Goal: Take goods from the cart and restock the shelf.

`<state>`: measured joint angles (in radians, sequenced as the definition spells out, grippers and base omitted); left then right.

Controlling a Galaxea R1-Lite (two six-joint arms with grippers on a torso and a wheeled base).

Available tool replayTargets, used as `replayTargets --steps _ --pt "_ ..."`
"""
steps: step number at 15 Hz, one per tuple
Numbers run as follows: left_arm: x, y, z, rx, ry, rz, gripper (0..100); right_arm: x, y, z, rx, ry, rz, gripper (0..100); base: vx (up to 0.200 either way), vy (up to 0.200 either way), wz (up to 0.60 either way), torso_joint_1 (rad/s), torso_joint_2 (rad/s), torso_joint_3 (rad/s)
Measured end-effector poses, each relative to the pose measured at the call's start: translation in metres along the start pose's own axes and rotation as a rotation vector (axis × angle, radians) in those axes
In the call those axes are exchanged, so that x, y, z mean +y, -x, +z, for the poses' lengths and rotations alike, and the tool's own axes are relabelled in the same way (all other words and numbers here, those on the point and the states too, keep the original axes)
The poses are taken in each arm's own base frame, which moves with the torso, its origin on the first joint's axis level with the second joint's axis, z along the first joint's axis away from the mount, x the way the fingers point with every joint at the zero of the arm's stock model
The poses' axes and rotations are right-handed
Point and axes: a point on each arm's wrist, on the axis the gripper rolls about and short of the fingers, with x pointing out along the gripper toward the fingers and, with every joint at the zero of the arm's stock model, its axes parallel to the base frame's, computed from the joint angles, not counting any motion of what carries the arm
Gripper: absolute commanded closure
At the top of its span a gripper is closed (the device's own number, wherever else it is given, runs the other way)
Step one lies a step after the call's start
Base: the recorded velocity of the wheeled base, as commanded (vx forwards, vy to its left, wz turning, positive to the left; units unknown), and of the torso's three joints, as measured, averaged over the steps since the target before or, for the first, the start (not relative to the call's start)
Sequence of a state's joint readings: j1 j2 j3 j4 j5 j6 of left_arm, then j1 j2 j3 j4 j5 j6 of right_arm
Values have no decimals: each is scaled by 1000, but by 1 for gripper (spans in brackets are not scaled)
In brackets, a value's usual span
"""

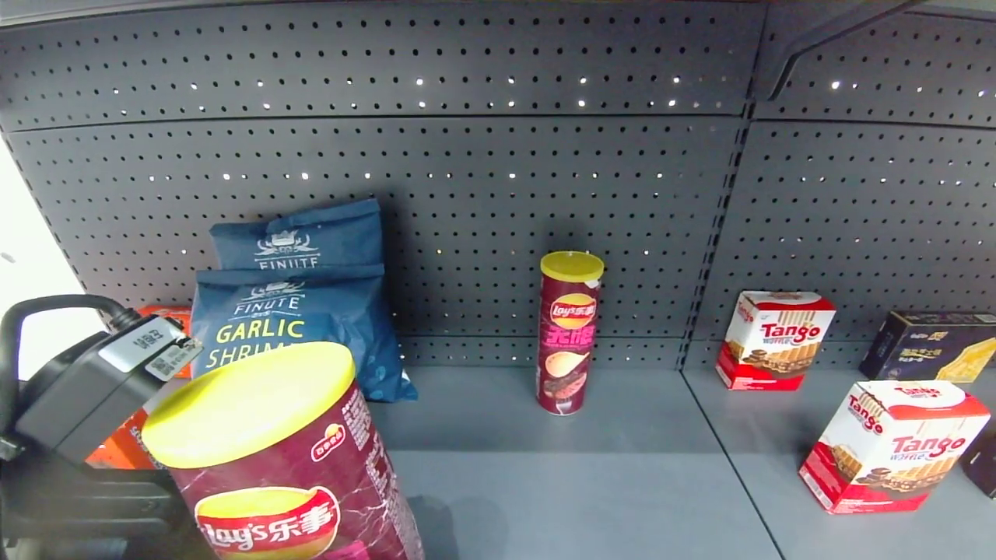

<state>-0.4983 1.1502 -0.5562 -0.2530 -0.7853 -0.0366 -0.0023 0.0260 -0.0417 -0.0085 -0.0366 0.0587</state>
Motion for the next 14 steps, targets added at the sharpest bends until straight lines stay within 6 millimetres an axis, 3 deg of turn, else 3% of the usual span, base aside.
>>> replayTargets --steps 3,6,9,14 --pt "0 -1 -3 12 6 15 100 3 3 64 -81 -25 96 0 0 0 0 0 0 0" --pt "0 3 -7 9 17 48 100 8 -11 125 -66 122 280 0 0 0 0 0 0 0" --pt "-2 8 -10 -4 15 65 100 17 -37 148 2 225 440 0 0 0 0 0 0 0" --pt "0 5 -1 -16 1 61 100 45 -95 157 87 246 588 0 0 0 0 0 0 0"
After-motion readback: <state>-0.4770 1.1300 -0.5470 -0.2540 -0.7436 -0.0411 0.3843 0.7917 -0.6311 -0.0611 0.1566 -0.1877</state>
